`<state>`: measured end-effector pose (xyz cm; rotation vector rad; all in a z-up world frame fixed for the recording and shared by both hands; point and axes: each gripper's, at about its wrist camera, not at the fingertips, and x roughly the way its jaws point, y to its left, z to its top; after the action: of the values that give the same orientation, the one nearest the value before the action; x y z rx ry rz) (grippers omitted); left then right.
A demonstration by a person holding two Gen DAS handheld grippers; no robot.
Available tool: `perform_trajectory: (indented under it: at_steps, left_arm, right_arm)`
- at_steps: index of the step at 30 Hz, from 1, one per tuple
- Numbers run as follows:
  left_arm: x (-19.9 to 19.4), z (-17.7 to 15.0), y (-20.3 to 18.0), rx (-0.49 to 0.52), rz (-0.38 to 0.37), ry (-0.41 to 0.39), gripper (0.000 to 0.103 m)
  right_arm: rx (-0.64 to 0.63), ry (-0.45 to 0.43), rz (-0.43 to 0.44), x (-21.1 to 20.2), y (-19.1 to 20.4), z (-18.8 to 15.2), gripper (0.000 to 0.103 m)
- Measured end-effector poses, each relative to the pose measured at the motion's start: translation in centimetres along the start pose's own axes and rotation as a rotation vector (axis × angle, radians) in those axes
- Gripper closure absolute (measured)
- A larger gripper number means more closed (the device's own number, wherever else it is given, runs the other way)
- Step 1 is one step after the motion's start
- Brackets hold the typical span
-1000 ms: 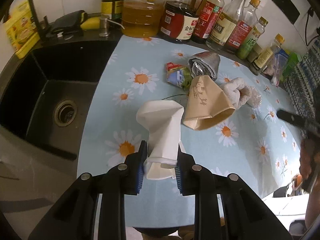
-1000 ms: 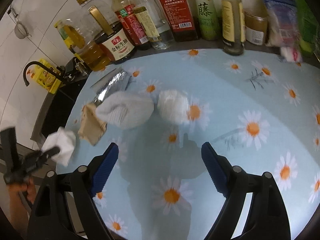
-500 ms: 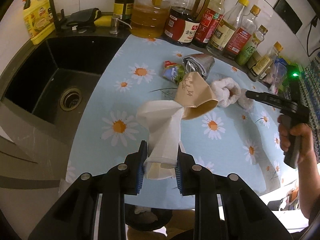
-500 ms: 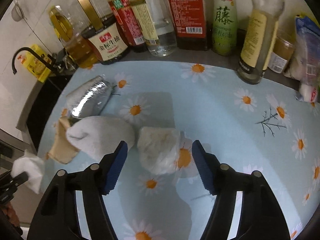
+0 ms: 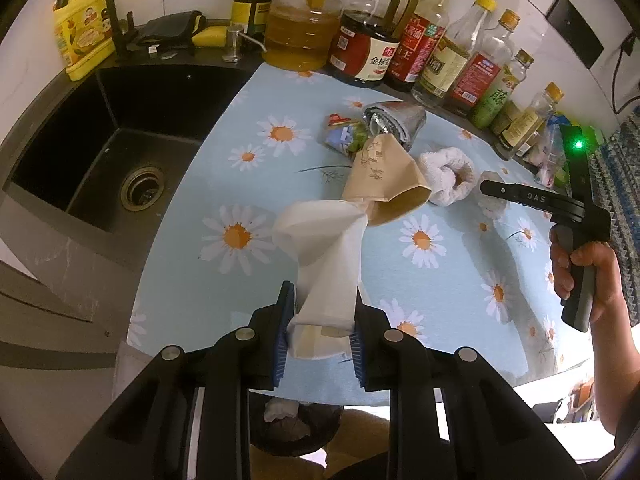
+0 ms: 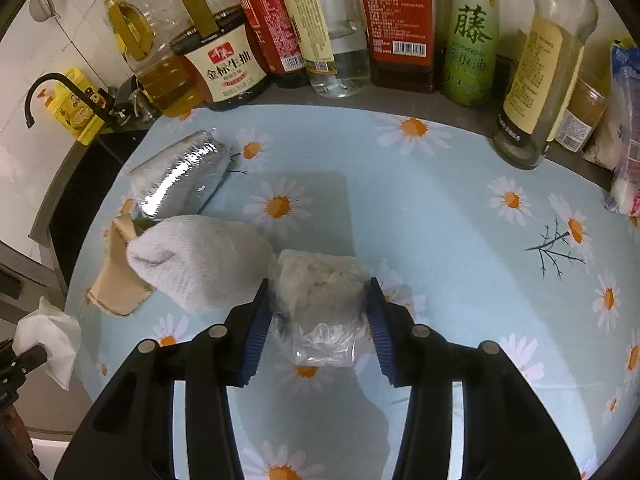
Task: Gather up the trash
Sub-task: 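Hold the white tissue in the left tool while the right tool grasps the clear plastic bag, then lower both tools over the black bin and open them to drop the items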
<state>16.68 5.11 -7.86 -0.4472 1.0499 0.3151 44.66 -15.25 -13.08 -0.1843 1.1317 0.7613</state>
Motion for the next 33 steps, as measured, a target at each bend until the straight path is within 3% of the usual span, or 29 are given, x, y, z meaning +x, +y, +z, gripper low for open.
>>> perform_trajectory:
  at_steps: [9, 17, 33]
  left_arm:
    - [-0.9, -0.1, 0.2, 0.061, -0.062, -0.018, 0.079]
    - [-1.8, -1.0, 0.4, 0.131, -0.128, -0.022, 0.079]
    - [-3.5, -5.6, 2.3, 0.282, -0.253, 0.042, 0.079]
  right_arm:
    - [0.028, -0.027, 0.015, -3.4, 2.4, -2.4, 0.056]
    - [0.071, -0.045, 0.018, -6.0, 6.0, -6.8, 0.056]
    - [0.168, -0.065, 0.016, -8.5, 13.2, -15.2, 0.056]
